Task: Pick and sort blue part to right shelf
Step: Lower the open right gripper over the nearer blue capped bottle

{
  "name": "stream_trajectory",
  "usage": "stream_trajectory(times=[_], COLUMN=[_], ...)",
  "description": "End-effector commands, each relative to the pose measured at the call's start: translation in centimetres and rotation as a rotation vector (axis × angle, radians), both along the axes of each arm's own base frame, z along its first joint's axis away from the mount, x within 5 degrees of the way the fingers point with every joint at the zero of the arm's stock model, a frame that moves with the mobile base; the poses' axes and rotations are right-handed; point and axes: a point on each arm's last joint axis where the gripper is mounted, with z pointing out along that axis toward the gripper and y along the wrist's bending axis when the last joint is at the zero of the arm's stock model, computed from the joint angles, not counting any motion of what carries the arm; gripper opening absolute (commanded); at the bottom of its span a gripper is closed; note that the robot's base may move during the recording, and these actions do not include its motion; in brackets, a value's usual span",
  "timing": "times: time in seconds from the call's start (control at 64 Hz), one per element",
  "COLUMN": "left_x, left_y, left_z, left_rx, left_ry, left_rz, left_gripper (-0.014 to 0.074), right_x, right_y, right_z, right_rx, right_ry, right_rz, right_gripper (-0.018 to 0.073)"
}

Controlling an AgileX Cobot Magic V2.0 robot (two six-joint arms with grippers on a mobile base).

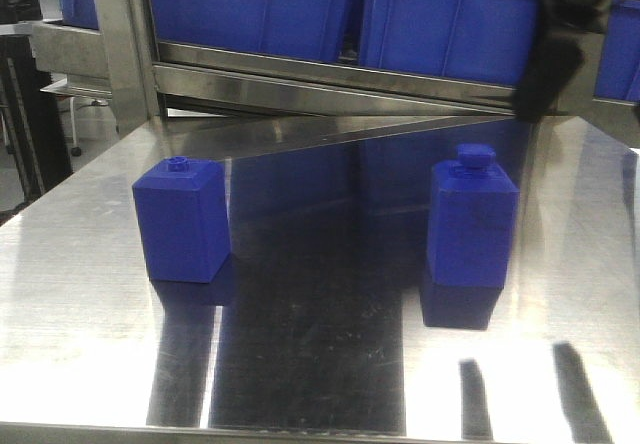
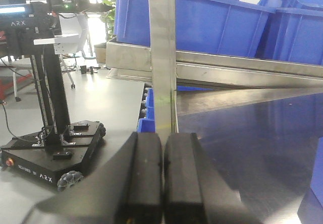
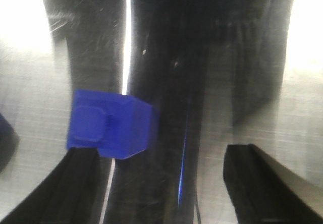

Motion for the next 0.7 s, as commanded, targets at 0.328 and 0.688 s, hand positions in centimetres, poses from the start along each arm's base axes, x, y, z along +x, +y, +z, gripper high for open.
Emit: stream_trajectory(times=[0.328, 0.688], left_x=[-0.1, -0.1], left_y=[0.1, 0.1], left_z=[0.1, 0.1], left_rx=[-0.021, -0.021], left_ry=[-0.087, -0.087], left_rz=[0.005, 0.005], left_gripper=[0.0124, 0.0124], right_x=[4.2, 5.5], right_y=[4.8, 6.4], right_z=[2.3, 0.2], right_rx=[-0.026, -0.052], right_ry=[0.108, 0.187], right_rz=[-0.006, 0.002], right_gripper=[0.0589, 0.0589])
